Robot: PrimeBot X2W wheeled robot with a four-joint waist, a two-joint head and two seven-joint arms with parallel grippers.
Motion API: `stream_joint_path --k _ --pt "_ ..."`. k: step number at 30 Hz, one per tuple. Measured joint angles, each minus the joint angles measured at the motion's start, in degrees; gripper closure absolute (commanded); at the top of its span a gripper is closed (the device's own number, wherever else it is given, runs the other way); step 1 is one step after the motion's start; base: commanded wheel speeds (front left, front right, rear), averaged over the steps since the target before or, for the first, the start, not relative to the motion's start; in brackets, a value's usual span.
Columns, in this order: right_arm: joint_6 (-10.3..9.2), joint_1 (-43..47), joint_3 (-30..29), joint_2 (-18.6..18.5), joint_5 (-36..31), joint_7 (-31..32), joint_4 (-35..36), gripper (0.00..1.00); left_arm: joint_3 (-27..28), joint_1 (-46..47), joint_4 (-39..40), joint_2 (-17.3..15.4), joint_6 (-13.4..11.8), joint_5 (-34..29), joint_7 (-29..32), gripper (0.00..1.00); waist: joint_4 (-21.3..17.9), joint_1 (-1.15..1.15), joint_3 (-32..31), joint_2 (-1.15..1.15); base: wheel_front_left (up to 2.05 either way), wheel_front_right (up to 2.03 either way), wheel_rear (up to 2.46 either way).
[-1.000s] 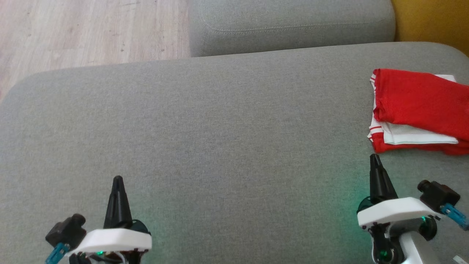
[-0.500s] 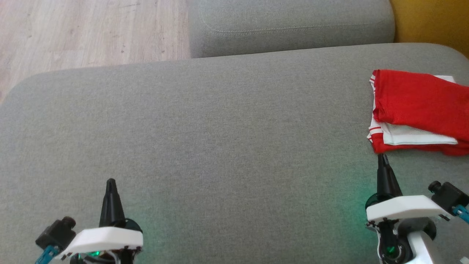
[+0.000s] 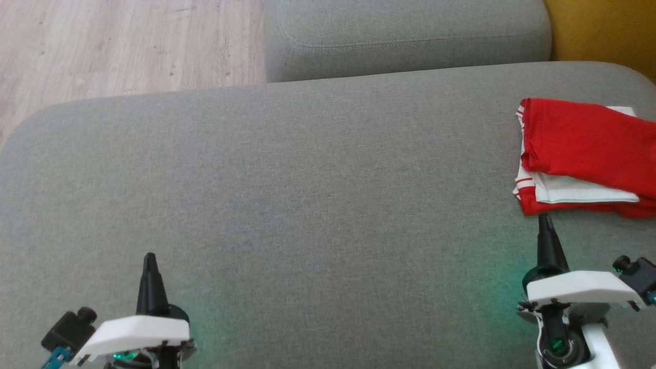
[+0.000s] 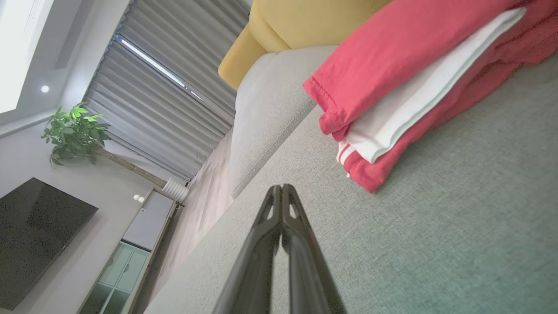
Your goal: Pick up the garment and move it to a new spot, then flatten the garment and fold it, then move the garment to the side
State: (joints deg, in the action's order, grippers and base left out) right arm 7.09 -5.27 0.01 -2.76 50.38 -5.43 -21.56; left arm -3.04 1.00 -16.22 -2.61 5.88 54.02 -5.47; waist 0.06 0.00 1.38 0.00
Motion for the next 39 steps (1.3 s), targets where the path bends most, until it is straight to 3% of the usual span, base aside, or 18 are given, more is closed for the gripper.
stream_joint_path --k 39 --pt "0.0 0.06 -4.04 0.0 23.5 6.33 3.0 1.0 4.22 1.13 0.05 0.0 0.67 21.4 6.49 1.0 -0.03 0.0 -0.69 0.0 0.0 0.0 0.0"
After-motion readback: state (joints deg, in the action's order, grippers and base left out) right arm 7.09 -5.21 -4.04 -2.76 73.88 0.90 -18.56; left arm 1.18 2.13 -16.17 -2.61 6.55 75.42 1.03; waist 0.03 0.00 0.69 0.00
